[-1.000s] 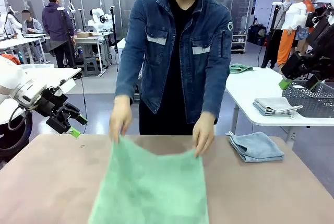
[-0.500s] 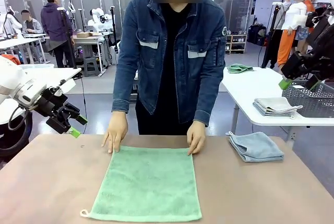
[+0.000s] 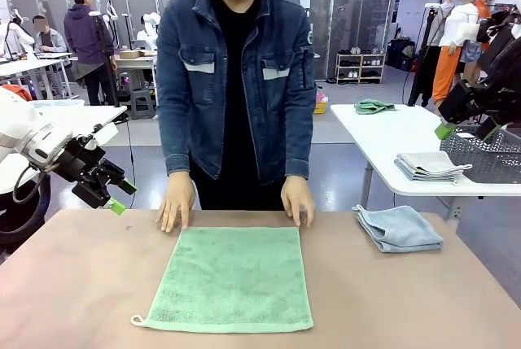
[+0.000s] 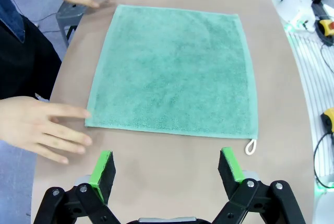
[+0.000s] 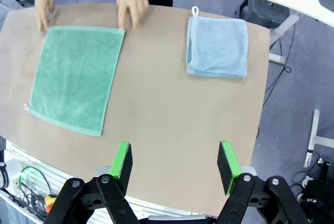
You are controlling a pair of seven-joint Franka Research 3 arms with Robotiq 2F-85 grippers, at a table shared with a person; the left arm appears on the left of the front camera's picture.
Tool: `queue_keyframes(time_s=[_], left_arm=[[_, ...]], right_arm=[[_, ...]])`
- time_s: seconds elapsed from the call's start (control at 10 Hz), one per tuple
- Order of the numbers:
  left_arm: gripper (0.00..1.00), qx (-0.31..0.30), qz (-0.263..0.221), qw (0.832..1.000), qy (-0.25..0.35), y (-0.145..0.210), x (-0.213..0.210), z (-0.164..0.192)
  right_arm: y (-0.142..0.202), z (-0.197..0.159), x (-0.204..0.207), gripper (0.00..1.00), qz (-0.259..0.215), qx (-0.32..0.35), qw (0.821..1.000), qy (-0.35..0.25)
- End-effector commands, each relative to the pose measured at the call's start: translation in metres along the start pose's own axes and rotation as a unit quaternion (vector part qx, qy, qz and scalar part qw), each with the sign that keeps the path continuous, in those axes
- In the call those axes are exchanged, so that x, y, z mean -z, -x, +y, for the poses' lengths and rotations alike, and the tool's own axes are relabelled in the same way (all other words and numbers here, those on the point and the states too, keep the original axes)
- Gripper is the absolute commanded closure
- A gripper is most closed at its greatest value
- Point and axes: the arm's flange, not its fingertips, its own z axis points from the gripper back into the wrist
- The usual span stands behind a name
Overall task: Fold the towels and place them in the basket.
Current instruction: When a person lays out a Towel with hook on the table, fold it in half twice.
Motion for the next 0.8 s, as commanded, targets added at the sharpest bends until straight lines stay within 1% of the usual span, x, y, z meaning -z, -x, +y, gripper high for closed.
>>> queue_keyframes(time_s=[0.0,0.1,0.2,0.3,0.4,0.5,0.6,0.7], left_arm=[[0.0,-0.002,0.002,1.0,-0.005,-0.001,-0.001,-0.001],[0.0,0.0,0.0,1.0,0.0,0.0,0.0,0.0],[0.0,0.008,0.015,1.0,-0.01,-0.013,-0.003,-0.006],[0.0,0.026,0.027,0.999,-0.016,-0.031,-0.008,-0.015],[0.0,0.044,0.052,0.997,-0.022,-0.059,-0.009,-0.03],[0.0,0.05,0.095,0.993,-0.04,-0.081,-0.005,-0.042],[0.0,0.054,0.122,0.99,-0.055,-0.101,0.001,-0.055],[0.0,0.054,0.144,0.987,-0.054,-0.12,0.012,-0.067]], right_arm=[[-0.002,0.002,0.0,0.18,0.003,0.005,1.0,0.0],[0.0,0.0,0.0,0.18,0.0,0.0,1.0,0.0],[-0.002,0.009,-0.001,0.06,-0.002,-0.027,1.0,-0.005],[-0.004,0.024,-0.002,0.0,-0.006,-0.077,0.997,-0.012],[-0.007,0.048,-0.003,0.0,0.0,-0.124,0.992,-0.021],[-0.009,0.073,0.0,0.0,0.005,-0.165,0.986,-0.017],[-0.008,0.099,0.006,0.0,0.012,-0.208,0.978,-0.012],[-0.003,0.126,0.014,0.0,0.021,-0.266,0.963,-0.026]])
